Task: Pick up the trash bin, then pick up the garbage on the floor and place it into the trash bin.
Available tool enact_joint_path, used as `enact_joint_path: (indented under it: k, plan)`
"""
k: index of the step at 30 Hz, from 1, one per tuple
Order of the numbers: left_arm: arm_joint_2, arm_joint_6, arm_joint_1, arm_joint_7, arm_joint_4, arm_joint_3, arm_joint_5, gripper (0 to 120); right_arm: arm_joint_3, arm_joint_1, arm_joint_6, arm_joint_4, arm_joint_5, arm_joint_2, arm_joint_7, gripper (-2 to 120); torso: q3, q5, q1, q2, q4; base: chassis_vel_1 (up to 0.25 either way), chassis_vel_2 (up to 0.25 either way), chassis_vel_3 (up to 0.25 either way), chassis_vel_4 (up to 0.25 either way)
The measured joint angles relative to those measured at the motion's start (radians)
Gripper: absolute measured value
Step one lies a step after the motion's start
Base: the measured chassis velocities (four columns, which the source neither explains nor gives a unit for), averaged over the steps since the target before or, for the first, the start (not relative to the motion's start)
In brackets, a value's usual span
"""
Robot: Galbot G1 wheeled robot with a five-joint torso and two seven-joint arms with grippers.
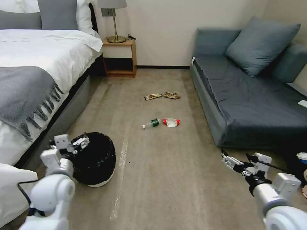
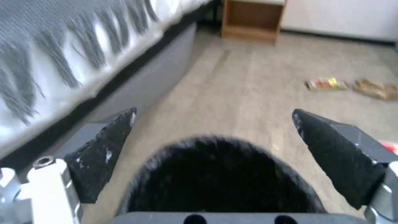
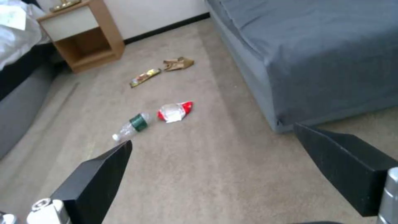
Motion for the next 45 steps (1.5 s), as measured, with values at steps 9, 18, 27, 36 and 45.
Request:
enact_joint_path:
  k: [9, 18, 27, 36, 45]
  plan:
    - [0.085, 0.16, -0.062, -0.059, -0.086, -0.09, -0.159, 99, 0.046, 0.037, -0.008, -0.025, 0.069, -0.081, -0.007, 100, 0.0, 0.0007, 0.0, 0.0, -0.0002, 0.0, 0.0, 0.0, 0.0]
    - [0.106, 0.16, -0.048, -0.071, -0.074, -0.108, -0.192, 98, 0.114, 0.106, -0.002, -0.083, 0.155, -0.221, -0.026, 100, 0.0, 0.0015, 0.0, 0.0, 0.0003, 0.0, 0.0, 0.0, 0.0]
    - [0.196, 0.153, -0.131, -0.131, 0.233, -0.109, -0.324, 98, 0.121, 0.212, 0.034, -0.202, 0.207, -0.323, -0.049, 100, 0.0, 0.0015, 0.0, 0.0, -0.0001, 0.0, 0.0, 0.0, 0.0]
    - [0.164, 0.15, -0.173, -0.141, 0.387, -0.057, -0.343, 98, 0.088, 0.215, 0.069, -0.249, 0.148, -0.253, -0.062, 100, 0.0, 0.0011, 0.0, 0.0, -0.0002, 0.0, 0.0, 0.0, 0.0]
    - [0.118, 0.147, -0.223, -0.125, 0.567, -0.005, -0.286, 98, 0.088, 0.215, 0.092, -0.274, 0.125, -0.231, -0.067, 100, 0.0, 0.0011, 0.0, 0.0, -0.0001, 0.0, 0.0, 0.0, 0.0]
